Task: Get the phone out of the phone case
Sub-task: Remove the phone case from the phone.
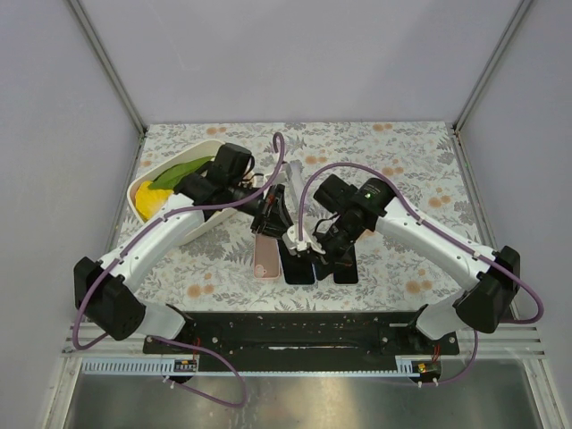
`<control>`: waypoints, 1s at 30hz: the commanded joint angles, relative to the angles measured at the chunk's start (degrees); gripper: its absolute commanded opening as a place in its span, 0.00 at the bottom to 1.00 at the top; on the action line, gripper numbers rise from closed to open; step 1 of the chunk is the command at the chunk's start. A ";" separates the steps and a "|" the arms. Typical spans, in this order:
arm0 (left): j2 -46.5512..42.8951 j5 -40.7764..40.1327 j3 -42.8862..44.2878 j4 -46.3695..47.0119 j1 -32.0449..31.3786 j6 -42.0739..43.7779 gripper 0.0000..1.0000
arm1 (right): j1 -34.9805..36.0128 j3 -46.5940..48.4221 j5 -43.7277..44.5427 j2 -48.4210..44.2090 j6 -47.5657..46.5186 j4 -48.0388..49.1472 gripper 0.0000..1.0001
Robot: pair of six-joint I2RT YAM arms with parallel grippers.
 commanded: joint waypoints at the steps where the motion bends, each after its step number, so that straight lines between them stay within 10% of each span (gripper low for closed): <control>1: 2.02 -11.70 -0.89 18.56 1.07 2.11 0.00 | 4.55 2.66 -10.51 -2.42 -2.40 7.85 0.00; 13: 1.22 -12.23 -2.04 16.29 1.33 3.59 0.00 | 4.46 0.47 0.73 -3.82 9.81 17.25 0.02; 25: -2.64 -10.21 -0.98 10.04 5.55 7.03 0.00 | -5.37 -7.35 6.55 -12.17 28.44 29.55 0.59; 30: -5.36 -8.10 -2.38 10.04 5.73 7.64 0.00 | -8.28 -12.09 9.27 -14.37 36.70 37.29 0.66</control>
